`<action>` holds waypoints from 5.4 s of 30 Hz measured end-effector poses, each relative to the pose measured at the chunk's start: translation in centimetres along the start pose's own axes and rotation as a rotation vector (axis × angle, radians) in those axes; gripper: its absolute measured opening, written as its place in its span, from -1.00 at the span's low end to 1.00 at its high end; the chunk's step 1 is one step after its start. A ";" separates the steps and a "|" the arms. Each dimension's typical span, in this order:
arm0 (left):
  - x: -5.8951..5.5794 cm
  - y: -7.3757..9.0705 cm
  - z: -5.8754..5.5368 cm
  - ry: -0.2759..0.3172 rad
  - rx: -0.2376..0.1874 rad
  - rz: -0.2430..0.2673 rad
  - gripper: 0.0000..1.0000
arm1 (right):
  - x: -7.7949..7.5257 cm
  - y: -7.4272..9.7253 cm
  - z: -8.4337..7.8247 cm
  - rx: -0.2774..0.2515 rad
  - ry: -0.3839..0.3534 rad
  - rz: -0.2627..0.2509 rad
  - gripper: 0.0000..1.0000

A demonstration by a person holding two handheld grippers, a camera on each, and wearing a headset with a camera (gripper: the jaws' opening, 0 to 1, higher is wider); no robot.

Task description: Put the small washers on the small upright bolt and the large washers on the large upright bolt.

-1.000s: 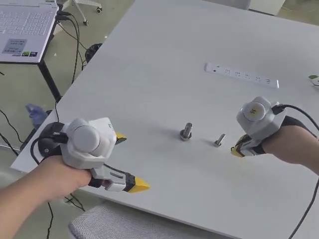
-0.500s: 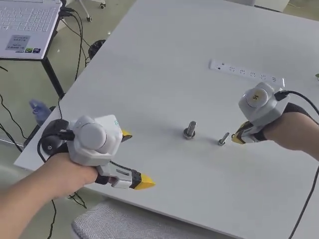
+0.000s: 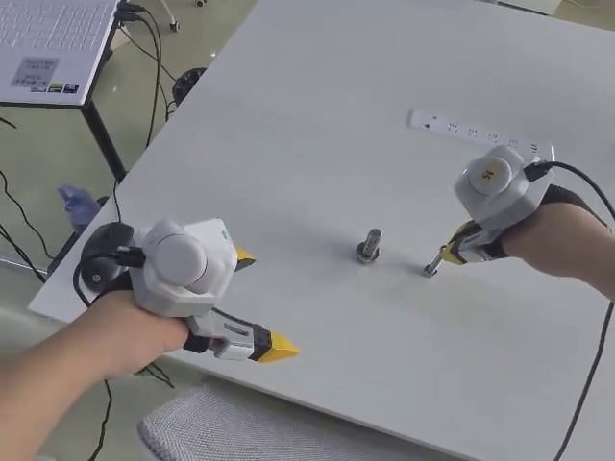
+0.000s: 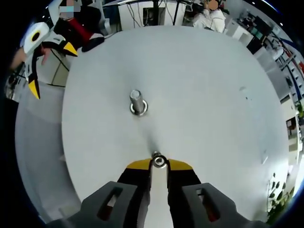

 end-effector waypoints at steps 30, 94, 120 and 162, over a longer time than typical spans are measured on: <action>0.3 -0.4 -0.7 0.023 0.017 -0.006 0.58 | -0.5 -1.8 -0.8 0.030 0.007 0.004 -0.76; 0.6 -0.9 -0.9 0.041 0.043 -0.016 0.56 | -0.5 -4.7 -1.7 0.054 0.000 0.026 -0.70; 0.1 0.1 -0.4 0.041 0.014 -0.004 0.59 | -0.8 -2.1 -0.6 -0.002 -0.004 0.015 -0.49; 0.0 0.7 0.7 0.069 -0.029 -0.003 0.60 | 4.7 5.1 -3.3 -0.448 -0.233 0.001 -0.18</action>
Point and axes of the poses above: the centre of the closed fingertips' face, and the gripper's own axes: y roughly backward along the fingers, x roughly to its left, z roughly out of its top, the point moved 2 cm from there along y, roughly backward along the fingers, and after that the axes turned 10 degrees about z, right-handed, at the moved point
